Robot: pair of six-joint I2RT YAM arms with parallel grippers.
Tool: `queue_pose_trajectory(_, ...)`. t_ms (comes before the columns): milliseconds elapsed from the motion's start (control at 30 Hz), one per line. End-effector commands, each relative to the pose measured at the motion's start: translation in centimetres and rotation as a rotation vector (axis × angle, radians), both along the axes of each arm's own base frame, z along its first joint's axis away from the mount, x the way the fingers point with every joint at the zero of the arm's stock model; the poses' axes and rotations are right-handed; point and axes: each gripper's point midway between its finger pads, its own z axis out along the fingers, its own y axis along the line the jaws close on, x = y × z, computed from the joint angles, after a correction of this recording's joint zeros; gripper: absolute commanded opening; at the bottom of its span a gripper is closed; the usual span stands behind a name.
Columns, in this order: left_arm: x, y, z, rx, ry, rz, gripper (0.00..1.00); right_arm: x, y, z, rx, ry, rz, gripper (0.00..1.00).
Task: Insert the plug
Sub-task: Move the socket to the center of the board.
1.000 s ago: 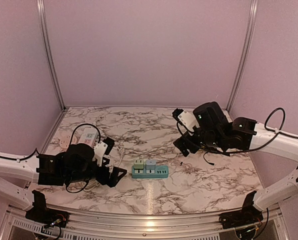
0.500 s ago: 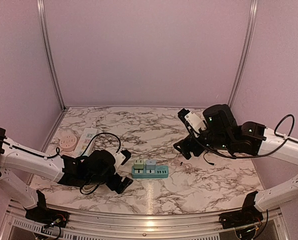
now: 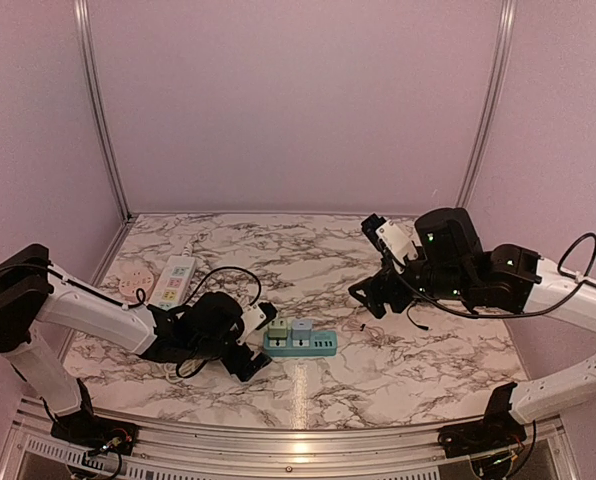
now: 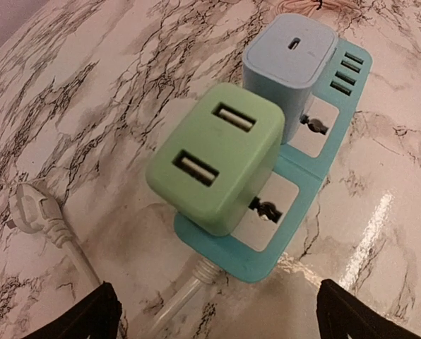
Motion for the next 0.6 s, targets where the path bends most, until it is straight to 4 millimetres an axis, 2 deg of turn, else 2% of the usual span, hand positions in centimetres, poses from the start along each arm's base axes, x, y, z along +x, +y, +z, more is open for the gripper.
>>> queue_pose_trajectory(0, 0.5, -2.4, 0.8, -0.021, -0.044, -0.148, 0.98, -0.4, 0.1, 1.4, 0.049, -0.007, 0.006, 0.94)
queue_pose_trajectory(300, 1.2, -3.2, -1.5, 0.014, 0.050, -0.292, 0.89, -0.7, -0.2, 2.1, 0.073, -0.012, 0.005, 0.94)
queue_pose_trajectory(567, 0.8, -3.8, -2.7, -0.026, 0.112, -0.336, 0.73, -0.7, -0.4, 1.9, 0.070, -0.011, -0.002, 0.93)
